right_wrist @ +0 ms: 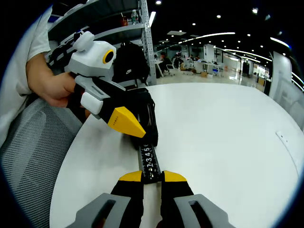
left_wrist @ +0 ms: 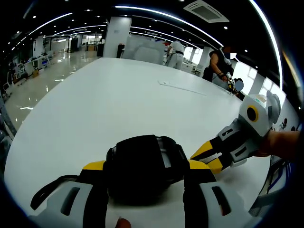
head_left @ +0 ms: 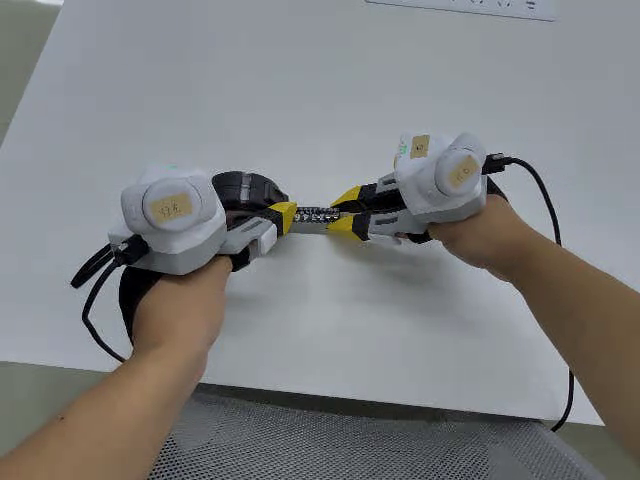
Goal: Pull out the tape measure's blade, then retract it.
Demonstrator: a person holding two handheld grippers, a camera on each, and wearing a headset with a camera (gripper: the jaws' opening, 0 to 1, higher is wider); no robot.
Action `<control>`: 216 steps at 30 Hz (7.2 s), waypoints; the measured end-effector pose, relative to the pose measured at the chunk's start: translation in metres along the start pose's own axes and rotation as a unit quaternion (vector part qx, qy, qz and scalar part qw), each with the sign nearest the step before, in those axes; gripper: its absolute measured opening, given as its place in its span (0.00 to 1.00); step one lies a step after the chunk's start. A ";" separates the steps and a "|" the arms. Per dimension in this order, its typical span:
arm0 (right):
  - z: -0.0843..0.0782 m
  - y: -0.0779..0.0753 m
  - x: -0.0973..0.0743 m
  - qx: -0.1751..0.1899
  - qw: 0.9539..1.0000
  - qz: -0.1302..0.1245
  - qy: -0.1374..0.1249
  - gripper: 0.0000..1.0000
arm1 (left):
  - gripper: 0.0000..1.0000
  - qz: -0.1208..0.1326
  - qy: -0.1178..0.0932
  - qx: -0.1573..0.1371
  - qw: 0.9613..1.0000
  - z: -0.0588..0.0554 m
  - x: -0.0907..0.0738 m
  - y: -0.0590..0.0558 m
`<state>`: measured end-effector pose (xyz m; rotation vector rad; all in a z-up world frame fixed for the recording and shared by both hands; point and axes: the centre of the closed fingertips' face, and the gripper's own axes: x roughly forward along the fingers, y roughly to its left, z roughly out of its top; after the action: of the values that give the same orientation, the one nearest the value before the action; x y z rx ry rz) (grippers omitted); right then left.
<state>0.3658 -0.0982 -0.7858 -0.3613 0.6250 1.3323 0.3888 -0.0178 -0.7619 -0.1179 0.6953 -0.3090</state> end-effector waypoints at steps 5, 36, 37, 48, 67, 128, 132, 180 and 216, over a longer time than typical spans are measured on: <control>0.008 0.001 0.010 0.003 1.000 -0.001 -0.008 0.09 | 0.60 -0.001 -0.001 -0.002 1.000 0.000 0.000 0.000; 0.022 0.008 0.027 0.045 0.999 0.006 -0.023 0.14 | 0.61 -0.010 -0.005 -0.007 1.000 0.001 -0.001 0.000; 0.022 0.008 0.027 0.043 0.999 0.006 -0.021 0.15 | 0.61 -0.010 -0.005 -0.007 1.000 0.001 -0.001 0.000; 0.023 0.009 0.025 0.048 0.999 0.003 -0.020 0.23 | 0.61 -0.017 -0.005 -0.021 1.000 0.001 0.000 0.000; 0.020 0.007 -0.009 0.053 0.998 -0.039 -0.024 0.36 | 0.62 -0.043 -0.022 0.017 0.999 0.011 -0.015 -0.001; -0.038 0.042 -0.137 0.125 0.976 -0.176 -0.017 0.67 | 0.84 -0.160 0.013 0.191 0.968 -0.009 -0.091 0.012; -0.043 0.044 -0.145 0.124 0.975 -0.183 -0.014 0.71 | 0.87 -0.159 0.012 0.191 0.969 -0.009 -0.095 0.018; -0.073 0.065 -0.185 0.143 0.968 -0.205 -0.003 0.96 | 0.91 -0.172 0.025 0.222 0.959 -0.019 -0.120 0.034; -0.074 0.068 -0.182 0.148 0.968 -0.202 -0.001 0.95 | 0.93 -0.179 0.023 0.224 0.958 -0.017 -0.118 0.032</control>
<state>0.2643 -0.2690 -0.7261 -0.2264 0.6947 0.8352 0.2994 0.0498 -0.7094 0.1989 0.6323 -0.8104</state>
